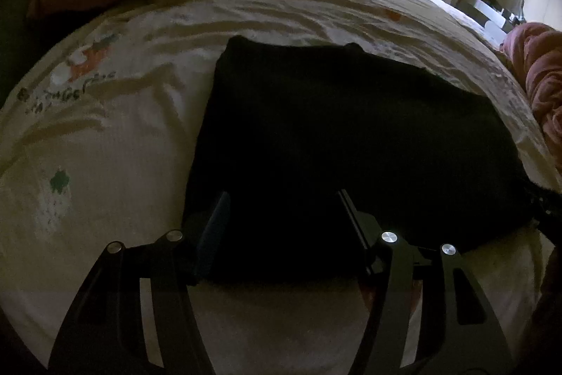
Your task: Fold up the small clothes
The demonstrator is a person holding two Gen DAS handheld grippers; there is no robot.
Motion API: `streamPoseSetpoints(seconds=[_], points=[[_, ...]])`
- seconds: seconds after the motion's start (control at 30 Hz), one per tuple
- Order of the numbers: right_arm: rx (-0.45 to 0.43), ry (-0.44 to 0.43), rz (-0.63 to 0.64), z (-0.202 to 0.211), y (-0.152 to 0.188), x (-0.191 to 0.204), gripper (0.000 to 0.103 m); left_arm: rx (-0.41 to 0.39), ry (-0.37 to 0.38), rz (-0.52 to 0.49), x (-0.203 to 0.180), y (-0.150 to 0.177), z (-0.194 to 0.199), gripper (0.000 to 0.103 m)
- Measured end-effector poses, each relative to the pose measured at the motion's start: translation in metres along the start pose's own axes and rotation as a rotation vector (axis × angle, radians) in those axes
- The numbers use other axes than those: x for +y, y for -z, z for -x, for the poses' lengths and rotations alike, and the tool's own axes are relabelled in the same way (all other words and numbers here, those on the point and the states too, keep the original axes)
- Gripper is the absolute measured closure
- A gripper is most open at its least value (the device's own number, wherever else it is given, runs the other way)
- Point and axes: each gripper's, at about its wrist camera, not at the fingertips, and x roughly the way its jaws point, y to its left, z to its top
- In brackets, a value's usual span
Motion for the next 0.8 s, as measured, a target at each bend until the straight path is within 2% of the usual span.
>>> streamPoseSetpoints(seconds=[0.3,0.8], points=[[0.048,-0.036,-0.085,-0.003,0.02,-0.025,0.071,0.004,-0.005,0.0,0.0,0.014,0.002,0.05],[0.039,-0.021,-0.097,0.011,0.036,-0.026,0.067,0.009,-0.003,0.003,0.001,0.024,0.01,0.05]])
